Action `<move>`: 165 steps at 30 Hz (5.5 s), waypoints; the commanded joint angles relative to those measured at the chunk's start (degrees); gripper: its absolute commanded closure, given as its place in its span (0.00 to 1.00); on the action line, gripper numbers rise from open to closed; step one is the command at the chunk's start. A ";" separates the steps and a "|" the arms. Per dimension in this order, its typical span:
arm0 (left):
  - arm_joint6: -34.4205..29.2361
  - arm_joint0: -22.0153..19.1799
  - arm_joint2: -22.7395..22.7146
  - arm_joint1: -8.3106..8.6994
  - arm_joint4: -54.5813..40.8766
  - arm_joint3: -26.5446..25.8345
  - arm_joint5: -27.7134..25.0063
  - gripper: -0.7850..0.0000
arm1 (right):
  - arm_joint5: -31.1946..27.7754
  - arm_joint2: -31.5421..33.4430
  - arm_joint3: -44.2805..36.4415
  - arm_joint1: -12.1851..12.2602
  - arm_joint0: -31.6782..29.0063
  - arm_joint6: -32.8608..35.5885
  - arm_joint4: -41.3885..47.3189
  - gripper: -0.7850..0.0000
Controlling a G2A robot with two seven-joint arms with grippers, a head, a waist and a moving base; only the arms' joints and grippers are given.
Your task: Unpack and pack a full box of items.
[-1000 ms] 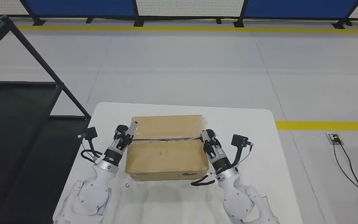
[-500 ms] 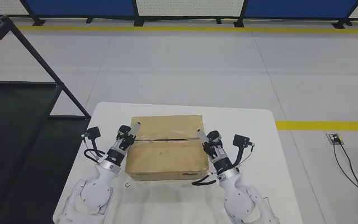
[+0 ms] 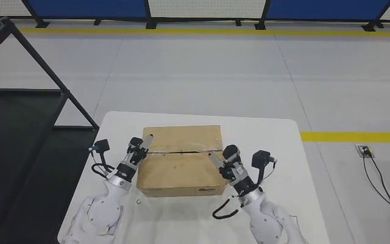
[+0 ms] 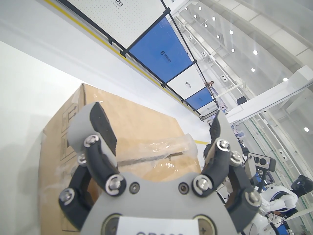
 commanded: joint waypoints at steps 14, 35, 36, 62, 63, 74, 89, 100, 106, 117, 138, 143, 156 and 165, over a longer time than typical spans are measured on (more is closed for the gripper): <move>0.00 0.14 -0.02 -0.19 -0.06 0.03 -0.11 0.00 | -5.31 -8.20 4.23 -0.73 6.41 -0.59 -14.81 0.00; -0.45 0.01 -0.12 -0.44 -0.94 -0.16 -0.94 0.00 | 17.76 -18.79 11.06 -4.75 14.62 -4.98 -31.91 0.00; -0.60 -0.03 -0.14 -0.44 -0.97 -0.17 -1.03 0.00 | 19.19 -18.67 10.61 -4.77 14.26 -5.14 -32.90 0.00; -1.84 0.95 -1.54 -0.41 -2.29 -0.65 -2.29 0.00 | 22.44 -2.61 2.78 -5.00 8.59 -11.32 -19.65 0.00; -1.86 0.99 -1.57 -0.41 -2.30 -0.67 -2.34 0.00 | 19.75 -0.93 2.10 -4.72 7.77 -10.12 -17.13 0.00; -1.85 1.28 -1.62 -0.46 -2.22 -0.94 -2.32 0.00 | 15.39 4.90 -0.37 -4.03 5.58 -4.26 -6.92 0.00; -1.59 1.36 -1.39 -0.56 -1.50 -1.00 -1.98 0.00 | 0.16 3.62 2.35 -1.24 9.65 6.86 -39.67 0.00; -1.58 0.72 -1.15 -0.67 -1.25 -0.49 -1.63 0.00 | 5.32 0.16 -1.54 -0.59 8.02 6.31 -59.26 0.00; -1.67 0.49 -1.09 -0.71 -1.22 -0.44 -1.49 0.00 | 10.03 -1.41 -4.84 -0.12 5.27 10.22 -72.45 0.00; -1.61 0.24 -0.99 -0.80 -1.31 -0.23 -1.55 0.00 | 12.83 -3.94 -4.69 -0.71 6.55 16.99 -77.43 0.33; -1.96 1.13 -1.55 -0.78 -1.27 -0.91 -1.93 0.00 | 21.32 -3.56 -3.56 -1.97 7.10 15.65 -74.78 0.69; -1.99 1.53 -1.74 -0.77 -1.27 -1.17 -2.12 0.00 | 16.69 -2.70 -4.02 -1.79 6.56 13.60 -72.40 0.60; -1.99 2.31 -1.77 -0.78 -1.08 -2.01 -2.18 0.00 | -4.76 3.17 -2.85 -0.01 7.88 10.46 -65.37 0.60; -1.70 2.78 -1.99 -0.80 -1.06 -2.53 -1.95 0.00 | -7.91 2.37 2.62 -0.13 12.91 11.64 -61.14 0.78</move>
